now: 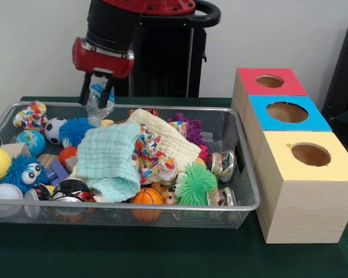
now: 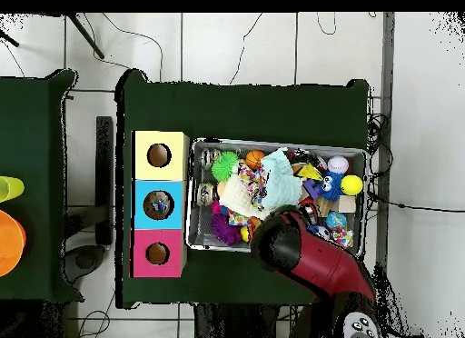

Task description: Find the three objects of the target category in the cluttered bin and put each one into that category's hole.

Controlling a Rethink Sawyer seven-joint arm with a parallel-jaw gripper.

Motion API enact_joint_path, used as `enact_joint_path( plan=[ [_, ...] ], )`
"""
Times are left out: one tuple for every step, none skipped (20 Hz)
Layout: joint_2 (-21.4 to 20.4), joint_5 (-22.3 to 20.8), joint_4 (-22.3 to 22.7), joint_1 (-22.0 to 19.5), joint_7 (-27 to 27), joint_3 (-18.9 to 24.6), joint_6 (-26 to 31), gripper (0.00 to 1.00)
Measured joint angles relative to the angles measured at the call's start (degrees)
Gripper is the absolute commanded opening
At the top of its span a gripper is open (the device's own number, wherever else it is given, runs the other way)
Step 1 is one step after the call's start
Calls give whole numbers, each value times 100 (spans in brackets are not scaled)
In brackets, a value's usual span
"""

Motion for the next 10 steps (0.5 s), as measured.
enact_joint_path(
  plan=[
    [2, 82, 14, 82, 67, -1, 15, 0],
    [7, 132, 20, 144, 115, -7, 32, 0],
    [20, 211, 19, 257, 193, -30, 78, 0],
    [28, 251, 19, 325, 233, -49, 108, 0],
    [44, 340, 21, 490, 331, -91, 200, 0],
    [49, 377, 20, 561, 377, -108, 246, 0],
    [51, 460, 21, 720, 489, -140, 375, 0],
    [51, 543, 21, 869, 605, -161, 508, 0],
    [50, 572, 21, 927, 655, -167, 571, 0],
    [51, 598, 21, 983, 703, -172, 631, 0]
  ],
)
